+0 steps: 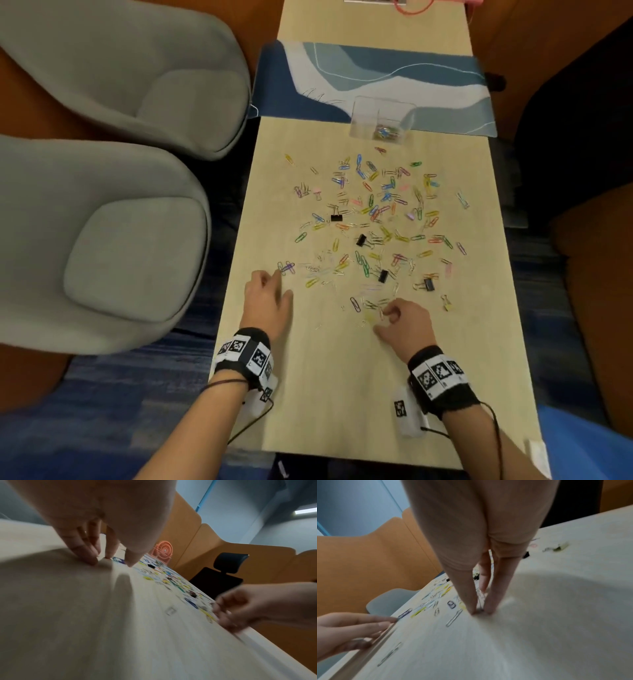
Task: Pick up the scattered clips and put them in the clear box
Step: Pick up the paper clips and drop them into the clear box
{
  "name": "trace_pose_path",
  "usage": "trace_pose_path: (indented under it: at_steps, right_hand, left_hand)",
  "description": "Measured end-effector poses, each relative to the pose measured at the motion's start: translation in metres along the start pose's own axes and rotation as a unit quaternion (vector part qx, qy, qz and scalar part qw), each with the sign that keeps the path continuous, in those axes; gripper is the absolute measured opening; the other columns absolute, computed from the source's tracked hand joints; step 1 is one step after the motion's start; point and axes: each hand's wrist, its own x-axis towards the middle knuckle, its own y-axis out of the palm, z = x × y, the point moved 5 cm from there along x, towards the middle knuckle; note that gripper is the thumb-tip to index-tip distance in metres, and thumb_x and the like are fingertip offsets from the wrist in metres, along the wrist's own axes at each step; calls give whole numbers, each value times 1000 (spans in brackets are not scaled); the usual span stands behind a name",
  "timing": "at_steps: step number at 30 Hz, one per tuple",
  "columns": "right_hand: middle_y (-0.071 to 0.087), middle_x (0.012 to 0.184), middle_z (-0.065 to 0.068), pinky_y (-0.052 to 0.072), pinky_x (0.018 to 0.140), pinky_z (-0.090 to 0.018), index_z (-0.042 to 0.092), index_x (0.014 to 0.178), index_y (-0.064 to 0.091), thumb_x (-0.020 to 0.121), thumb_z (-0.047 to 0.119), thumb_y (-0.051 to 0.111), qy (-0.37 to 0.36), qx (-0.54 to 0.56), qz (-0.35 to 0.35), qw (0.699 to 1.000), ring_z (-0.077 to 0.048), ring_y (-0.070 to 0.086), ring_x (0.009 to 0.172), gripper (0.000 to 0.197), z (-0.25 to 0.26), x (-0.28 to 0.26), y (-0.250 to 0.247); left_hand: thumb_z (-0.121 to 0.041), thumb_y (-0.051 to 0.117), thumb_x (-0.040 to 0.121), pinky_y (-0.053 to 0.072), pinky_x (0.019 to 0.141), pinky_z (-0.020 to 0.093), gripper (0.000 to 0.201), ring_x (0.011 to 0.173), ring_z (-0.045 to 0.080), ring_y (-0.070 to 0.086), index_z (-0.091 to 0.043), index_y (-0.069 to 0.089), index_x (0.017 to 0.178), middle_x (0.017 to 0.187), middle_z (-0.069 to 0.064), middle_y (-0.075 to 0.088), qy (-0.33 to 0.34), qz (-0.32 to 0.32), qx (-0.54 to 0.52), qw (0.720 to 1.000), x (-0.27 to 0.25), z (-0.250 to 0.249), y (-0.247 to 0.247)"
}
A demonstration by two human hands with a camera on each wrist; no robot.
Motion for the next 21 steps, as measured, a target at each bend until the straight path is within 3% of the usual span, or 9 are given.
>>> trace_pose_path:
  at_steps: [3,6,10,13,16,18,21]
  right_hand:
    - [64,73,-1,52,66,-24,15,83,67,67,11,78,-22,50,-36,998,-16,59,64,20,14,3,10]
    - [64,78,-2,47,64,-18,15,87,65,68,8,77,-24,65,-50,996,-15,58,66,24,16,1,5]
    - [54,105,-1,34,59,-4,21,118,56,65,23,84,-8,36,-20,999,-3,52,67,60,9,-15,4]
    - [46,117,-2,39,67,-7,18,135,45,64,27,86,-19,22,-13,999,-5,51,75,83,11,-22,16]
    - [47,111,-3,41,74,-12,11,135,49,69,21,83,-42,39,-52,997,-7,51,75,75,19,-13,21]
    - [48,107,-3,44,77,-15,9,132,53,72,19,81,-43,51,-81,994,-7,50,72,67,22,-6,20]
    - [47,113,-6,48,87,-22,10,136,49,76,20,78,-54,38,-89,994,-10,52,79,67,25,3,21]
  left_hand:
    - [-27,60,92,39,104,38,47,110,19,38,-10,52,135,120,4,40,61,36,6,997,-8,-17,21]
    - [-31,65,87,37,107,36,58,117,19,38,-16,46,140,125,2,38,69,37,-10,997,-13,-25,29]
    - [-37,84,68,38,105,28,98,113,15,41,-21,31,148,125,0,33,21,61,-25,998,-18,-7,32]
    - [-34,89,64,54,87,27,100,82,13,57,-20,36,147,114,-5,37,7,70,-61,996,-22,5,33]
    - [-30,85,72,56,78,30,83,63,9,53,-20,43,144,104,-7,40,13,18,-71,997,-14,3,26]
    - [-29,81,77,54,87,30,80,73,11,53,-23,40,145,112,-5,40,18,10,-71,997,-1,-4,25]
    - [-21,75,83,40,108,31,72,110,16,50,-22,39,146,132,-1,33,69,15,-44,997,20,-19,30]
